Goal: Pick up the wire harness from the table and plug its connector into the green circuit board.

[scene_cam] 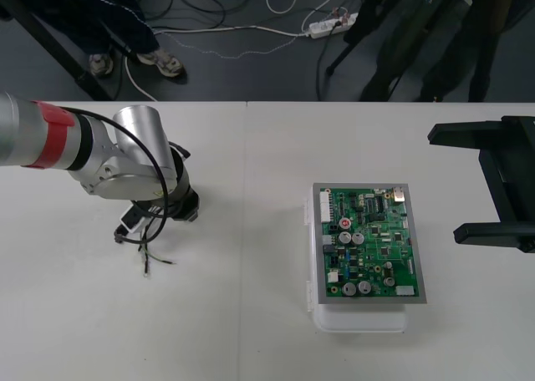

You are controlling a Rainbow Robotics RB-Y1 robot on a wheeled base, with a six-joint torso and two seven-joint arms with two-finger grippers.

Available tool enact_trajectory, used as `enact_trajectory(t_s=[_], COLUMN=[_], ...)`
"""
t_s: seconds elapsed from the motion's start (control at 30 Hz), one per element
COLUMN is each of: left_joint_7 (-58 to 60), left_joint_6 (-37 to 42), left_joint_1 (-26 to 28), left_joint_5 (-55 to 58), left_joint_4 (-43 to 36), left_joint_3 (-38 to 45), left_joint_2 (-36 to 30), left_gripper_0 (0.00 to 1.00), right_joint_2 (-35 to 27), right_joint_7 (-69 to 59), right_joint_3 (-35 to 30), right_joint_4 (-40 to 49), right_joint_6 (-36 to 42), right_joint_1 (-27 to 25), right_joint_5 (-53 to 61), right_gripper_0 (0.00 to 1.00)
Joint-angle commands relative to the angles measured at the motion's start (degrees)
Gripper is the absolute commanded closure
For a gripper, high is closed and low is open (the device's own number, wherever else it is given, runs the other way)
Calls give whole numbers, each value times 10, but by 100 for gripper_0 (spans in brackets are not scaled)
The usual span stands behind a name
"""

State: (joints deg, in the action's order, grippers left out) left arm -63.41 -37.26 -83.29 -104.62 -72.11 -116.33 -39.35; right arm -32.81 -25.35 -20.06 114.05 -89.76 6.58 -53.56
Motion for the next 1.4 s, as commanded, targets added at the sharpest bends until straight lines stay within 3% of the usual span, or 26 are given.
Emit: enact_trajectory(t_s=[0.03, 0.07, 0.1, 0.13, 0.2, 0.73, 1.4], left_joint_7=[10, 10, 10, 11, 11, 14, 11], left_joint_6=[22, 22, 22, 22, 22, 27, 47], left_joint_1=[8, 8, 9, 10, 10, 10, 10], left_joint_5=[-5, -6, -5, -5, -5, -5, 122], left_joint_4=[5, 6, 7, 7, 7, 22, -8], left_joint_3=[-2, -1, -2, -2, -1, 0, 117], left_joint_2=[9, 9, 9, 10, 9, 6, -100], left_gripper_0=[31, 59, 71, 90, 98, 100, 100], right_joint_2=[-16, -16, -16, -16, -16, -16, -16], right_joint_7=[14, 14, 14, 15, 16, 16, 14], right_joint_3=[-9, -9, -9, -9, -9, -10, -7], right_joint_4=[5, 5, 5, 5, 5, 5, 5], right_joint_6=[-2, -2, -2, -2, -2, -2, -2], right_joint_1=[-7, -7, -7, -7, -7, -7, -7], right_joint_5=[7, 7, 7, 7, 8, 8, 16], right_gripper_0=[0, 0, 0, 0, 0, 0, 0])
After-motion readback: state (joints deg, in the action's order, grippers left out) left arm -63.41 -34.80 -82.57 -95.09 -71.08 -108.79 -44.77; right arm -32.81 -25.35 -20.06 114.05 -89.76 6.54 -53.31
